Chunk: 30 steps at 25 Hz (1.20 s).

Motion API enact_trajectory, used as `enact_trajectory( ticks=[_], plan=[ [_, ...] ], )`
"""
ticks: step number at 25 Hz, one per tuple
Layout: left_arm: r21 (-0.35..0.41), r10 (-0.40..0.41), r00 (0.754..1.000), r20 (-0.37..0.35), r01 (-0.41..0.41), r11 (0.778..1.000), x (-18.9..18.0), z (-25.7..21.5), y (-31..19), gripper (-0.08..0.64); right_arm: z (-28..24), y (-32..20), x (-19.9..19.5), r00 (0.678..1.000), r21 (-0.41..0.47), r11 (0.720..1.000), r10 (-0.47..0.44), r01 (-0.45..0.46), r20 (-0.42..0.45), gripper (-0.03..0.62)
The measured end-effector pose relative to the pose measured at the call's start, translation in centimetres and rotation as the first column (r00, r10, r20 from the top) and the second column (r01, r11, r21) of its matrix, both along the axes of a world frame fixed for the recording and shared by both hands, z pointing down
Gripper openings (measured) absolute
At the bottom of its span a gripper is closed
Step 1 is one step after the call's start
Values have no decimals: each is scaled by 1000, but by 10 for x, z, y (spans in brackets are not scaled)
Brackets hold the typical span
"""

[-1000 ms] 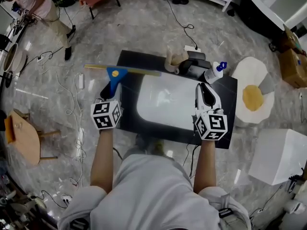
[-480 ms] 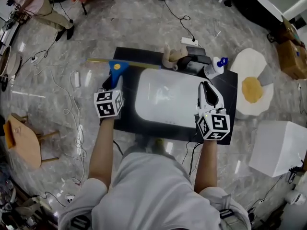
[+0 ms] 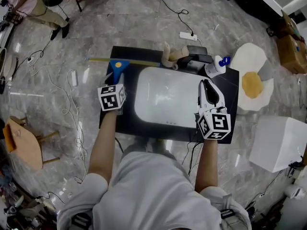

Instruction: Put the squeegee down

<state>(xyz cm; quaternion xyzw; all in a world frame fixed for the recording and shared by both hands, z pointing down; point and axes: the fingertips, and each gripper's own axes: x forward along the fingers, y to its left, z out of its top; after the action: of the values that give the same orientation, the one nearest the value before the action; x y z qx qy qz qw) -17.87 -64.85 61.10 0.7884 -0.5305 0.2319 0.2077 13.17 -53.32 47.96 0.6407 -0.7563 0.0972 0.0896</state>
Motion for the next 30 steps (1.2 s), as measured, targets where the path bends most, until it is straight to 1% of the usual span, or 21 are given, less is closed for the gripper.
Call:
enact_trajectory(
  ticks=[5, 9, 13, 21, 26, 30],
  plan=[
    [-38, 17, 1000, 24, -16, 999, 4, 24, -15, 130, 8, -10, 1, 1000, -18, 1000, 7, -7, -3, 42],
    [-72, 9, 1000, 7, -9, 997, 10, 43, -27, 130, 15, -19, 6, 1000, -26, 999, 21, -21, -3, 43],
    [-104, 27, 999, 38, -23, 994, 15, 62, -35, 130, 24, -28, 11, 999, -43, 999, 32, -32, -9, 42],
    [-171, 19, 999, 41, -12, 985, 20, 93, -50, 130, 42, -47, 14, 999, -79, 996, 33, -34, -16, 41],
    [-198, 15, 999, 43, -6, 980, 23, 108, -53, 130, 49, -53, 17, 999, -91, 995, 34, -35, -19, 42],
    [-197, 19, 999, 46, -9, 980, 26, 114, -54, 130, 55, -53, 21, 999, -100, 994, 42, -44, -22, 42]
  ],
)
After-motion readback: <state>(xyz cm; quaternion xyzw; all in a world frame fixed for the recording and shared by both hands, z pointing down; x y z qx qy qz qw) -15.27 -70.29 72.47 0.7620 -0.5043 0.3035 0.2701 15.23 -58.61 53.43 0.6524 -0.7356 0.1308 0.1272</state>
